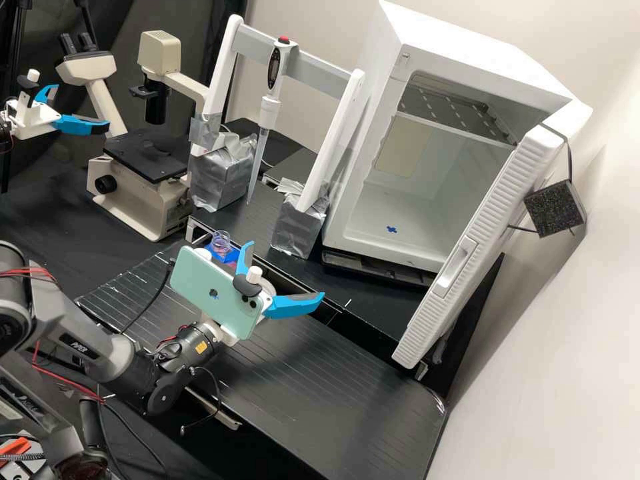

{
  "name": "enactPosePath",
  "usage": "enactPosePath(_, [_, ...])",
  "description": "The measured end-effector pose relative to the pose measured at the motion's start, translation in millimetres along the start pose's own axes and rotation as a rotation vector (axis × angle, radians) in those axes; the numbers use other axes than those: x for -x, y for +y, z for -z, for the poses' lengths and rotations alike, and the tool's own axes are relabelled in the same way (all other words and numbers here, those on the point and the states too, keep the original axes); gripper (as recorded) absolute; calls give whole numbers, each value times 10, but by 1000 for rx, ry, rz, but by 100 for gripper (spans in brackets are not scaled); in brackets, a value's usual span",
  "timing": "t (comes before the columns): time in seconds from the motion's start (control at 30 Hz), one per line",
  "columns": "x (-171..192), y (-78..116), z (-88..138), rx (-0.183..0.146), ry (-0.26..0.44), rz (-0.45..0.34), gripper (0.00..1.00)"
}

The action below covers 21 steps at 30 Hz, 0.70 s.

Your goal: Close the lid

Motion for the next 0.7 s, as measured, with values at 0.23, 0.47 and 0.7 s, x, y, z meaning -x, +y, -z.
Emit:
enactPosePath(0.23, [-65,-137,278,-57,113,1,100])
enactPosePath(0.47, [-134,-251,489,-121,191,22,100])
enactPosePath(0.7, [-185,-289,478,-136,166,12,100])
